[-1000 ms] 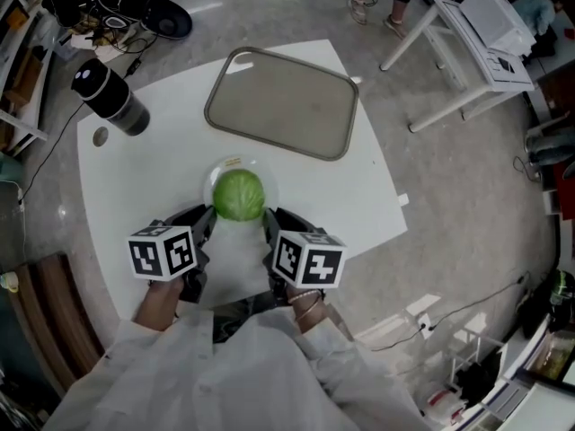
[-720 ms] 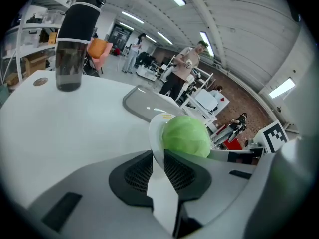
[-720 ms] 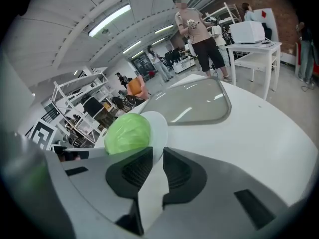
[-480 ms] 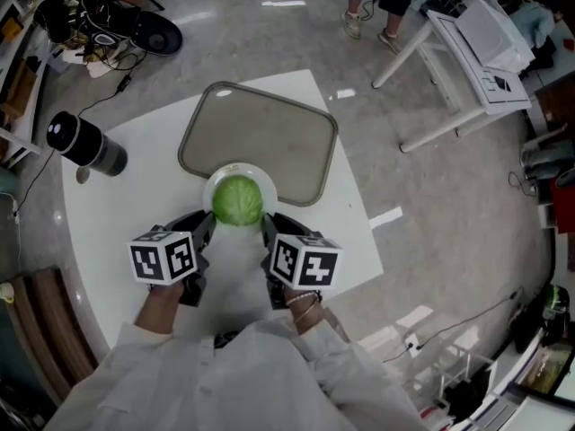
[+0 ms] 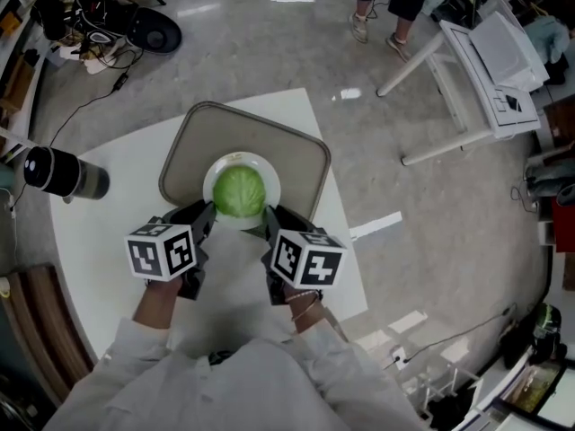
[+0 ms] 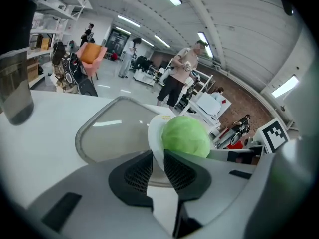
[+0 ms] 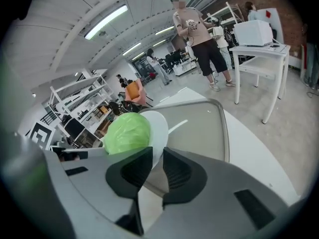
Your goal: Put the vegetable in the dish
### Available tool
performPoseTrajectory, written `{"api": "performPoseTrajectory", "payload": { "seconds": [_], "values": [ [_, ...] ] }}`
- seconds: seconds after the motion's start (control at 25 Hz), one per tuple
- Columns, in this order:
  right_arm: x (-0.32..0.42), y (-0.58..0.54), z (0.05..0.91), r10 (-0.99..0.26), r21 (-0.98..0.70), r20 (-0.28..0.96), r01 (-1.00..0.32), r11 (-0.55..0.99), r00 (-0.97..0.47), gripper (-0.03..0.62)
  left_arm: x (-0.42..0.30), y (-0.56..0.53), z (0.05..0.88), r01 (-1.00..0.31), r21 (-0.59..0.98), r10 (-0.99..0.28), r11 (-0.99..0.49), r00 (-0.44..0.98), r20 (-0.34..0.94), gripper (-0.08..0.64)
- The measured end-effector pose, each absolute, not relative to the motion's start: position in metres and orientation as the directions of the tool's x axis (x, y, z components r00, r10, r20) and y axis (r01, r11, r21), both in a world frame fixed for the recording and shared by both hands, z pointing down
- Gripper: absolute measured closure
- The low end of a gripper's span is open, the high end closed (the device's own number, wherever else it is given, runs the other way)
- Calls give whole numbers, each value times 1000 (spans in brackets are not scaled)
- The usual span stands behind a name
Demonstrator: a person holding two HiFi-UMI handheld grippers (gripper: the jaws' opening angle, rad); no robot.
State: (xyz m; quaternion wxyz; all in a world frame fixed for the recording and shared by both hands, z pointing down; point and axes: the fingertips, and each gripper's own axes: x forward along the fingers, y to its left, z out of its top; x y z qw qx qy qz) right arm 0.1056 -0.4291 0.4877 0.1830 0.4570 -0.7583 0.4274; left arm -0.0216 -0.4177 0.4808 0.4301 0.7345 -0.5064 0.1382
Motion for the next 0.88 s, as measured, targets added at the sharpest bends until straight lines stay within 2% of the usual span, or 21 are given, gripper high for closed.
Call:
{"api": "performPoseTrajectory", "payload": {
  "seconds": [0.36,0.88],
  "values": [
    [103,-480,515,-496,-484,689,-844,230,-529,520,-23,-466,511,-862,502,-617,-73,435,657,492],
    [95,-491,542,-442,-498,721,-843,205,-533,518,-30,-479,533,-863,504,-588,-46,431,685,492]
  ]
}}
